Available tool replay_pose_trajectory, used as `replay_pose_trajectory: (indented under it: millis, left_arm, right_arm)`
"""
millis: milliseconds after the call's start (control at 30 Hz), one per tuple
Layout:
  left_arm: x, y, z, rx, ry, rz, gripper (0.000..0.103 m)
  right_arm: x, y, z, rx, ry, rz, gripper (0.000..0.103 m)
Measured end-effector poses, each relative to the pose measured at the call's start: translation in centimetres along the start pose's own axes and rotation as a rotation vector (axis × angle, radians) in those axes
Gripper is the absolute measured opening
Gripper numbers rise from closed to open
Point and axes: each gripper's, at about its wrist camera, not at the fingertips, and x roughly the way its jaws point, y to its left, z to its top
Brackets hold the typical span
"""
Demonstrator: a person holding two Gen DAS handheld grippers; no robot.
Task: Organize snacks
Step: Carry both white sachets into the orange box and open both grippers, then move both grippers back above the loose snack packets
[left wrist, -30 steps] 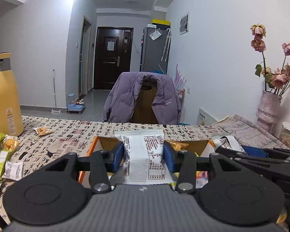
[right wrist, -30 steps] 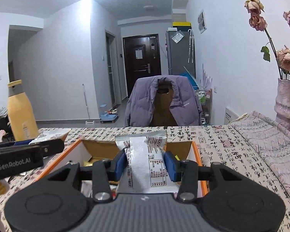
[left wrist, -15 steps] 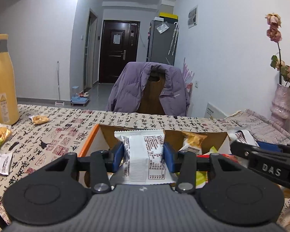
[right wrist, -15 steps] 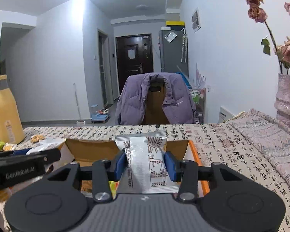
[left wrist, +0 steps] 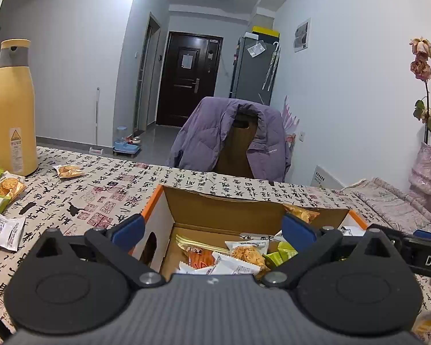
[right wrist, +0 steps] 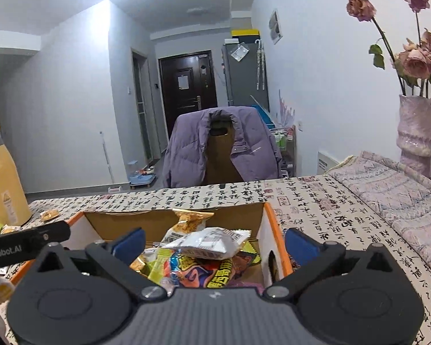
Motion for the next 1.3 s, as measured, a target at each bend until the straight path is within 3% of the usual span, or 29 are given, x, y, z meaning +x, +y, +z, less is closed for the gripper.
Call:
replay_pose_trajectory:
  millis: [367, 867, 1033, 1300]
  left_arm:
    - [-1.7, -0.9, 1.3, -0.009, -0.026, -0.002, 0.103]
    - [-8.2, 0.7, 1.0, 0.002, -0.043, 0.014, 0.103]
    - [-10.1, 1.6, -0.3, 0.015, -0.024, 0.016, 0.103]
    - [-11.4, 3.4, -3.0, 0.044, 0.054, 0.022, 0.103]
  right_arm:
    - [-1.6, 0.8, 0.8, -0.019, -0.021, 0.001, 0.103]
    - [-8.6, 3.4, 0.1, -0.105, -0.042, 0.028, 0.103]
    - [-10.2, 4.1, -1.4, -0.13, -0.013, 0.029, 0.103]
    - [-10.7, 4.9, -5.0, -0.169, 0.107, 0.051, 0.103]
